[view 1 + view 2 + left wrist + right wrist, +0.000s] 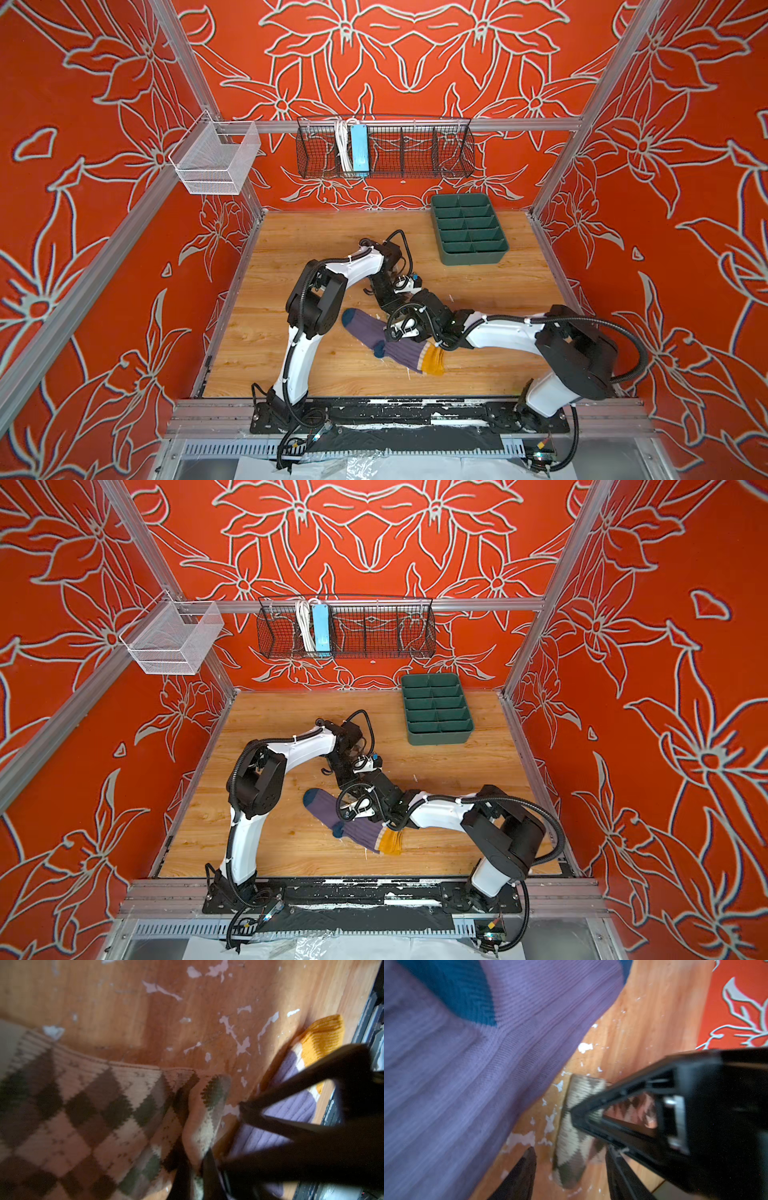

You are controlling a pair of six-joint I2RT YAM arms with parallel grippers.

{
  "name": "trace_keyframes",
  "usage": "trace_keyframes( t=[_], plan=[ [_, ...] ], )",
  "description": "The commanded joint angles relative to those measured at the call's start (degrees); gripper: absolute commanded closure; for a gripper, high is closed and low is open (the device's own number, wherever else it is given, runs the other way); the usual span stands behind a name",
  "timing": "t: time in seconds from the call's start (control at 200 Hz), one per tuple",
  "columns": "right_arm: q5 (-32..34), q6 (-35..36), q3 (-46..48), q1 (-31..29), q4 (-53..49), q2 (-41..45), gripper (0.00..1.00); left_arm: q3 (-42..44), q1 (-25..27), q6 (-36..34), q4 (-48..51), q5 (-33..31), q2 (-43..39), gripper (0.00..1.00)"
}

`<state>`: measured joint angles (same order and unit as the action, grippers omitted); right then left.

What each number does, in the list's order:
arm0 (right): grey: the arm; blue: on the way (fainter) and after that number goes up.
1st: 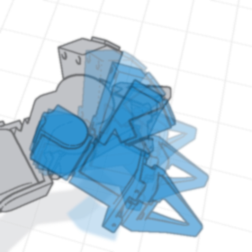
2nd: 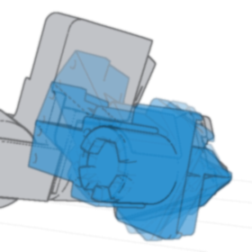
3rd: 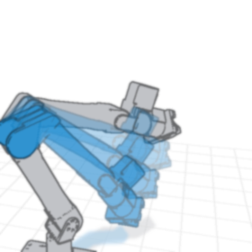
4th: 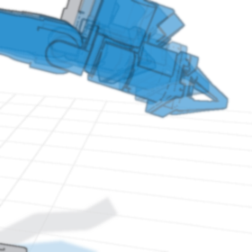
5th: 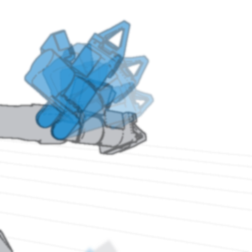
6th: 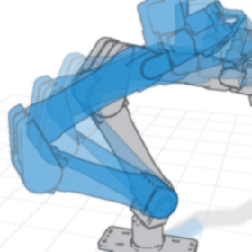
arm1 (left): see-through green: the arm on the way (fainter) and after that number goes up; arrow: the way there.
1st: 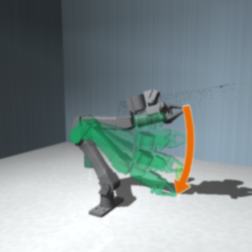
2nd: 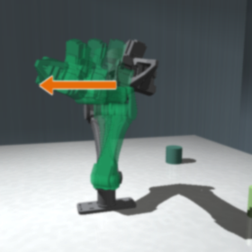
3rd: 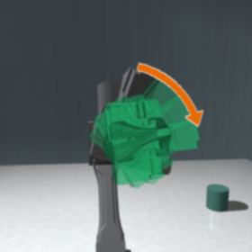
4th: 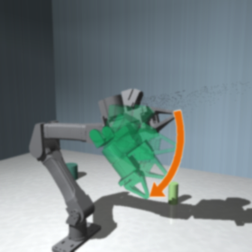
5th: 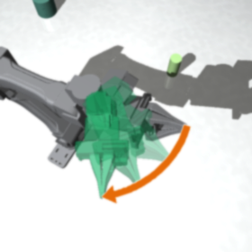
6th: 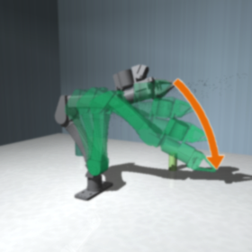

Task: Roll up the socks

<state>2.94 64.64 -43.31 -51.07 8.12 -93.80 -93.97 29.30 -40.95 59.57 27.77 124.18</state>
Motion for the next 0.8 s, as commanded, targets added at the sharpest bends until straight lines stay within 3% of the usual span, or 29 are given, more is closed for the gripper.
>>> trace_keyframes(
  t=[0.0, 0.08, 0.255, 0.41, 0.59, 0.731, 0.796],
  plan=[
    [2.4, 0.3, -1.7, 0.5, 3.8, -3.1, 0.46, -0.4, 0.3, -0.9, 2.4, 1.9, 0.7, 1.0],
    [3.0, -0.3, -2.3, 0.7, 3.5, -4.8, 0.52, 0.2, 0.3, -0.9, 1.9, 1.9, 0.1, 1.0],
    [2.8, -1.1, -3.7, 0.8, -0.2, -6.0, 0.77, 2.0, 0.3, -1.1, 0.4, 2.1, -1.5, 0.98],
    [2.6, -0.8, -4.3, 0.8, -4.6, -5.6, 1.0, 3.3, 0.3, 0.2, -1.8, 0.9, -3.4, 0.81],
    [-1.4, -1.9, -8.1, 1.5, -20.5, -4.0, 1.0, 6.6, -0.3, 3.0, -7.7, -3.2, -9.7, 0.61],
    [-3.9, -3.8, -11.0, 2.7, -28.5, -4.1, 1.0, 9.1, -2.6, 4.8, -11.5, -3.0, -16.0, 0.55],
    [-3.7, -4.2, -11.4, 2.9, -29.0, -4.4, 1.0, 9.8, -3.8, 8.3, -15.1, -7.3, -17.1, 0.49]
  ],
)
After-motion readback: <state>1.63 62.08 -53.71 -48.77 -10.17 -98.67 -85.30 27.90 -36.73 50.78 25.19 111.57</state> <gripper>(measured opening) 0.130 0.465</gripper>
